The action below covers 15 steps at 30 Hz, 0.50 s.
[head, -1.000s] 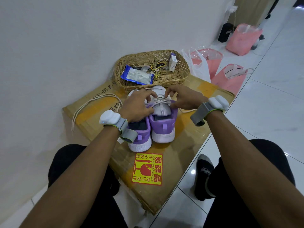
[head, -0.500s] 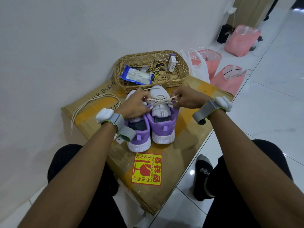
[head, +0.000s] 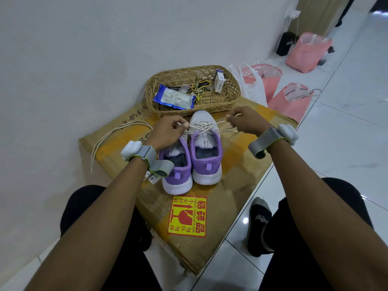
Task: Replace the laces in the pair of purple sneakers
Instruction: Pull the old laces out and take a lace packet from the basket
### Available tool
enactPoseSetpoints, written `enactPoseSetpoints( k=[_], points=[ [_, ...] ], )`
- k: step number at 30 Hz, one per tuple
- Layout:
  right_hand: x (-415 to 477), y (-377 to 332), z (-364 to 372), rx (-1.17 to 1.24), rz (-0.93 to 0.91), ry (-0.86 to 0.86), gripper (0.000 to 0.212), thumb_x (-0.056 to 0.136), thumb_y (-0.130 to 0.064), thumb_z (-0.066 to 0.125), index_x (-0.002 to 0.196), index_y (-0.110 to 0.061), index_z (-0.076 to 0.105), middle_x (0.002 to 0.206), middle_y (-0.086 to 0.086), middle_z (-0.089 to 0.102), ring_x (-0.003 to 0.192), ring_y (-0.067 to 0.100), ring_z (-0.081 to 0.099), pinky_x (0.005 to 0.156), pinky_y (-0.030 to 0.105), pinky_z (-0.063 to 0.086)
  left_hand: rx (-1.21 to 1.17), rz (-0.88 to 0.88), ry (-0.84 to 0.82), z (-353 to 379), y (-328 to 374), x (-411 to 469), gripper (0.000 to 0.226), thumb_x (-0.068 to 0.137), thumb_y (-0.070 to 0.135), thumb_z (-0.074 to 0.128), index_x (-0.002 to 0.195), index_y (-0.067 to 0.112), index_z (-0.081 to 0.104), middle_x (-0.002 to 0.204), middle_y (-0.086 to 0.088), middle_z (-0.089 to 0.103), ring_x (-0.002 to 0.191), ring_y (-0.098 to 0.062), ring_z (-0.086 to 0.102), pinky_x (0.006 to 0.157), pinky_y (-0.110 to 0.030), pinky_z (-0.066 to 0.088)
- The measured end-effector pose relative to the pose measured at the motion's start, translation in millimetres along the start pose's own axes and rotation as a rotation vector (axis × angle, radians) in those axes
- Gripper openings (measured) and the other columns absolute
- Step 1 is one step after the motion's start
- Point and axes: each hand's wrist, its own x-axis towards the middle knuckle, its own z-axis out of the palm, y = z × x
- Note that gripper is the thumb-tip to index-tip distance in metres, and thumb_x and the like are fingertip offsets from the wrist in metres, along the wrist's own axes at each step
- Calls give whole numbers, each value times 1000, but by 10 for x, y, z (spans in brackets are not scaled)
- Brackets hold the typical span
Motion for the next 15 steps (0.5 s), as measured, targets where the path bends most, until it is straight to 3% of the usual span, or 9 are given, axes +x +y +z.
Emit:
enactPoseSetpoints(
  k=[2, 4, 7, 10, 12, 15],
  points=[
    [-64, -89, 13, -47, -60, -92, 32, 98, -38, 55, 85, -14, 70, 68, -10, 59, 58, -3, 53, 57, 19, 40, 5, 11, -33, 0, 34, -11, 17, 91, 38, 69, 92, 23, 77, 87, -13, 73, 78, -27, 63, 75, -39, 51],
    [-74, -115, 20, -53, -78, -92, 34, 96, -39, 58, 83, -11, 72, 62, -9, 56, 53, -1, 50, 54, 20, 36, -13, 2, -10, -5, 84, -20, 16, 90, 33, 71, 90, 19, 78, 86, -11, 73, 75, -18, 60, 71, -32, 45],
    [57, 34, 10, -141, 74, 167, 37, 98, -37, 54, 93, -4, 69, 91, 12, 66, 83, 28, 61, 67, 30, 41, 54, -143, 186, -52, 35, 38, 15, 91, 18, 66, 81, 10, 74, 89, -7, 72, 84, -18, 61, 72, -26, 42],
    [55, 98, 46, -281, 337, 357, 32, 98, -36, 50, 110, -10, 64, 124, 16, 54, 100, 40, 60, 77, 37, 42, 236, -246, 296, -122, -117, 52, 21, 85, 18, 59, 70, 9, 69, 89, -14, 70, 94, -35, 61, 75, -37, 48],
    [53, 63, 90, -247, 234, 357, 29, 96, -37, 54, 112, -13, 62, 126, 15, 50, 100, 37, 59, 82, 38, 44, 307, -202, 272, -105, -131, 22, 12, 82, 16, 60, 83, 11, 71, 100, -15, 67, 106, -35, 57, 86, -40, 47],
    [10, -68, 82, -161, -118, 204, 26, 95, -34, 59, 108, -12, 67, 112, 6, 64, 96, 22, 59, 81, 31, 43, 320, 22, 175, -22, -35, 11, 27, 87, 21, 62, 112, 16, 69, 118, -10, 64, 117, -28, 52, 98, -36, 40]
  ],
)
